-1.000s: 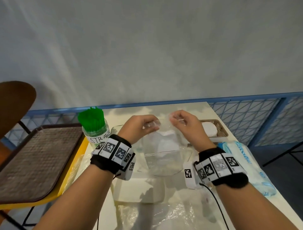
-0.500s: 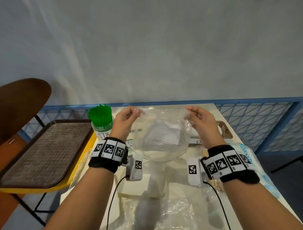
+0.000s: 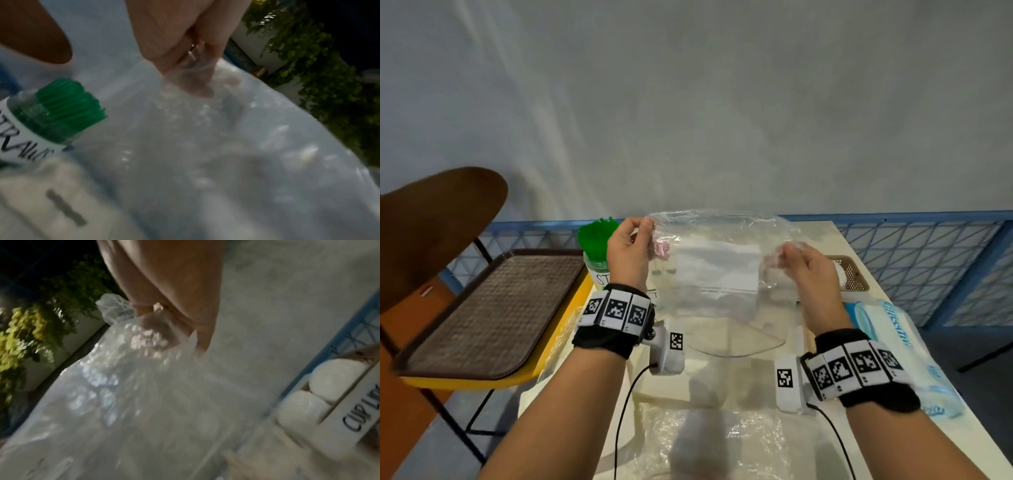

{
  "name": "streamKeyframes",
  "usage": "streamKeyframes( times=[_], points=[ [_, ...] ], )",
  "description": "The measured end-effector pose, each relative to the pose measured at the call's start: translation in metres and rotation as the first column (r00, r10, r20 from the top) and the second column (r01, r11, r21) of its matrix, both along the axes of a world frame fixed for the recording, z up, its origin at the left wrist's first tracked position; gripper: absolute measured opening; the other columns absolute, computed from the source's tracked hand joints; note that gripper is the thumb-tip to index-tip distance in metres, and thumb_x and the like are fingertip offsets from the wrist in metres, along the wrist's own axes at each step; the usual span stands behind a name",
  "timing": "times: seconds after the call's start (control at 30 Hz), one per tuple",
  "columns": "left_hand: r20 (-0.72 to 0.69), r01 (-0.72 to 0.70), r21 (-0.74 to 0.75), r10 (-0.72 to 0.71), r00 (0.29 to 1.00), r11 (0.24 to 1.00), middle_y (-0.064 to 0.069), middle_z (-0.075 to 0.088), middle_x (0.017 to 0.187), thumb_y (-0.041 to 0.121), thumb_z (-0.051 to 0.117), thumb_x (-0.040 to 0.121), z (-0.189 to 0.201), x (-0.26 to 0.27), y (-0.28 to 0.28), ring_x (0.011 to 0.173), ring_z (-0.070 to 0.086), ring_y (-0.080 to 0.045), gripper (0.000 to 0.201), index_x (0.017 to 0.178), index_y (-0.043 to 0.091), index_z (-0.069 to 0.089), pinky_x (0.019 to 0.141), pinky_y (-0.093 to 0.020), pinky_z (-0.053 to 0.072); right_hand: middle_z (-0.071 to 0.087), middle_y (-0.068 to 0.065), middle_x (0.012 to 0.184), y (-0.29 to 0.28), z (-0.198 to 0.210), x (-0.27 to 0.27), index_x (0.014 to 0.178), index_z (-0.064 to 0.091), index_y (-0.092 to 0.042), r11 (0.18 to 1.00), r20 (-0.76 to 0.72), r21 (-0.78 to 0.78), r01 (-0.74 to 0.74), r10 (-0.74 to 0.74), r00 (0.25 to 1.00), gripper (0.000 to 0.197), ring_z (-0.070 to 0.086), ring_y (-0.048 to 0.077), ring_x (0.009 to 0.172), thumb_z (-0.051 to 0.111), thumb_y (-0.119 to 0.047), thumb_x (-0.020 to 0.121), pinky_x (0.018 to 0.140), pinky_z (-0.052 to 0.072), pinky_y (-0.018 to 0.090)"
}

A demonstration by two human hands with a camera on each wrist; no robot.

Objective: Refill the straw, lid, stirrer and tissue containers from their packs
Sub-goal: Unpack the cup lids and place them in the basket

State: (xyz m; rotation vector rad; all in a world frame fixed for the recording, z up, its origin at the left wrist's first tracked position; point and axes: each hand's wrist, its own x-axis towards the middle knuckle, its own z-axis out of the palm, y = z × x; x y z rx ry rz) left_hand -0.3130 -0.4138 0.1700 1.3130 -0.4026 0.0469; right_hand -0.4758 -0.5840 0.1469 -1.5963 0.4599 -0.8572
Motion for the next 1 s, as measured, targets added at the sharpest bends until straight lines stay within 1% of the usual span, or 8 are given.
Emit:
streamKeyframes(
  times=[0.13, 0.27, 0.4, 0.53, 0.67, 0.77, 0.87, 1.0],
  points=[
    [-0.086, 0.229, 0.008, -0.228, 0.97, 0.973, 0.005, 0.063, 0.078, 0.038, 0.051, 0.089, 0.0, -0.008, 0.01, 0.072, 0.061, -0.01, 0.022, 0.091, 0.017, 0.056, 0.058, -0.017, 0.051, 0.063, -0.005, 0.061, -0.002, 0.0, 0.003, 0.077, 0.057, -0.017, 0.972, 0.118, 0.217, 0.093, -0.121, 0.986, 0.029, 0.06, 0.003, 0.062, 0.04, -0.02, 0.1, 0.072, 0.051, 0.023],
    [-0.16, 0.485, 0.5, -0.474, 0.866, 0.717, 0.003, 0.065, 0.088, 0.026, 0.059, 0.086, -0.016, -0.013, 0.019, 0.082, 0.062, -0.006, 0.013, 0.093, 0.015, 0.062, 0.081, -0.019, 0.047, 0.058, 0.003, 0.073, 0.004, 0.006, 0.0, 0.083, 0.058, -0.012, 0.968, 0.118, 0.246, 0.042, -0.073, 0.99, 0.026, 0.06, 0.01, 0.07, 0.042, -0.024, 0.099, 0.069, 0.051, 0.021],
    [-0.104, 0.342, 0.329, -0.326, 0.94, 0.88, 0.011, 0.061, 0.057, 0.003, 0.05, 0.091, -0.03, -0.008, 0.02, 0.051, 0.051, 0.006, 0.019, 0.081, 0.011, 0.064, 0.055, -0.008, 0.04, 0.064, -0.002, 0.118, -0.001, -0.01, -0.012, 0.119, 0.057, -0.027, 0.97, -0.026, 0.171, -0.176, 0.183, 0.983, 0.06, 0.059, 0.017, 0.111, 0.052, -0.068, 0.076, 0.093, 0.045, 0.041],
    [-0.041, 0.292, 0.314, -0.294, 0.955, 0.904, 0.014, 0.065, 0.055, 0.001, 0.053, 0.089, -0.031, -0.004, 0.02, 0.055, 0.057, 0.006, 0.015, 0.084, 0.008, 0.065, 0.065, -0.011, 0.046, 0.068, 0.002, 0.102, 0.002, -0.027, -0.016, 0.102, 0.066, -0.015, 0.994, -0.173, 0.032, -0.101, 0.105, 0.979, 0.02, 0.062, 0.018, 0.098, 0.062, -0.026, 0.086, 0.093, 0.048, 0.037],
    [0.035, 0.207, 0.534, -0.266, 0.963, 0.82, 0.008, 0.067, 0.066, 0.024, 0.049, 0.095, -0.023, -0.003, 0.026, 0.04, 0.048, 0.004, 0.014, 0.1, 0.021, 0.062, 0.052, -0.02, 0.04, 0.061, -0.004, 0.106, -0.006, -0.033, -0.017, 0.089, 0.065, -0.024, 0.979, -0.264, -0.18, 0.091, -0.138, 0.955, 0.017, 0.056, 0.015, 0.1, 0.051, -0.034, 0.093, 0.089, 0.045, 0.036],
    [-0.292, 0.539, 0.503, -0.454, 0.842, 0.676, 0.005, 0.061, 0.096, 0.029, 0.052, 0.092, -0.023, -0.006, 0.032, 0.038, 0.052, -0.005, 0.032, 0.121, 0.029, 0.04, 0.037, -0.016, 0.038, 0.063, -0.007, 0.098, -0.004, -0.028, -0.016, 0.083, 0.057, -0.026, 0.991, -0.254, -0.132, 0.036, -0.069, 0.965, 0.021, 0.059, 0.01, 0.079, 0.042, -0.031, 0.097, 0.072, 0.046, 0.029],
    [-0.435, 0.668, 0.286, -0.528, 0.729, 0.687, -0.008, 0.064, 0.111, 0.014, 0.057, 0.087, -0.032, -0.011, 0.036, 0.067, 0.071, -0.017, 0.037, 0.123, 0.011, 0.047, 0.057, -0.02, 0.057, 0.066, 0.006, 0.104, 0.005, -0.02, -0.018, 0.098, 0.056, -0.011, 0.988, -0.129, 0.116, -0.102, 0.117, 0.985, 0.021, 0.067, 0.012, 0.078, 0.043, -0.026, 0.098, 0.073, 0.05, 0.026],
    [-0.229, 0.475, 0.248, -0.425, 0.876, 0.845, 0.001, 0.074, 0.088, 0.006, 0.065, 0.08, -0.046, -0.015, 0.042, 0.087, 0.068, -0.015, 0.017, 0.095, 0.013, 0.069, 0.078, -0.024, 0.056, 0.066, 0.017, 0.107, 0.015, -0.022, -0.037, 0.109, 0.064, -0.004, 0.983, -0.207, -0.025, -0.18, 0.171, 0.963, 0.053, 0.062, 0.029, 0.102, 0.06, -0.048, 0.079, 0.09, 0.049, 0.043]
  ],
)
